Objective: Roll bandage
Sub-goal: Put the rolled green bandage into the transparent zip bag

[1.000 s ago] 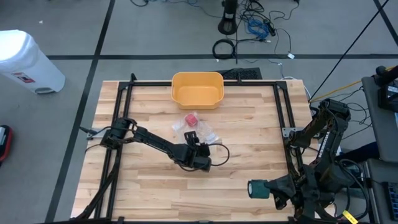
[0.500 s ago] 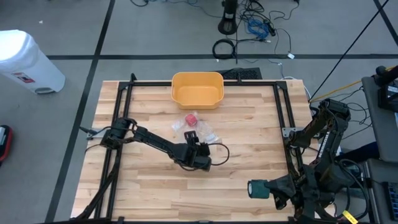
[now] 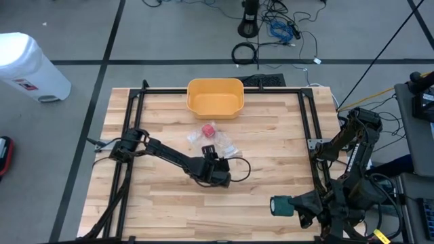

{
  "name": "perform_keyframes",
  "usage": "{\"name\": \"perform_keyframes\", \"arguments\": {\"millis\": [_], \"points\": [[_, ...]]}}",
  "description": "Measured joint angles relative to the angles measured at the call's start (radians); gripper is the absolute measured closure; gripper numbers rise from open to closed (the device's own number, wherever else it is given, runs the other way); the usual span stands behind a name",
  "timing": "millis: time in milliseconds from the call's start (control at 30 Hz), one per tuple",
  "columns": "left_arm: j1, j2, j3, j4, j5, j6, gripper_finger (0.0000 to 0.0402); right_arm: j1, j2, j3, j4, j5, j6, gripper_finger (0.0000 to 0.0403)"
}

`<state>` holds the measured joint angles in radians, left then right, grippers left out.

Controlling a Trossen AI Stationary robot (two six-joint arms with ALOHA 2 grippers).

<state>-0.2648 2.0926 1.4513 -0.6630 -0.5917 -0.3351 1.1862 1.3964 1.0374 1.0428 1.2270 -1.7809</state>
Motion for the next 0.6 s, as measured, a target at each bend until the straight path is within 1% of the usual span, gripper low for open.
{"name": "perform_keyframes", "arguments": {"millis": [200,600], "points": [[0.002,0.0,0.0,0.0,-0.049,0.001,0.0207,0.0,0.0,0.0,0.0,0.0,0.0,0.0364],[0.001,0.01,0.001,0.007,-0.029,0.003,0.0207,0.0,0.0,0.0,0.0,0.0,0.0,0.0364]]}}
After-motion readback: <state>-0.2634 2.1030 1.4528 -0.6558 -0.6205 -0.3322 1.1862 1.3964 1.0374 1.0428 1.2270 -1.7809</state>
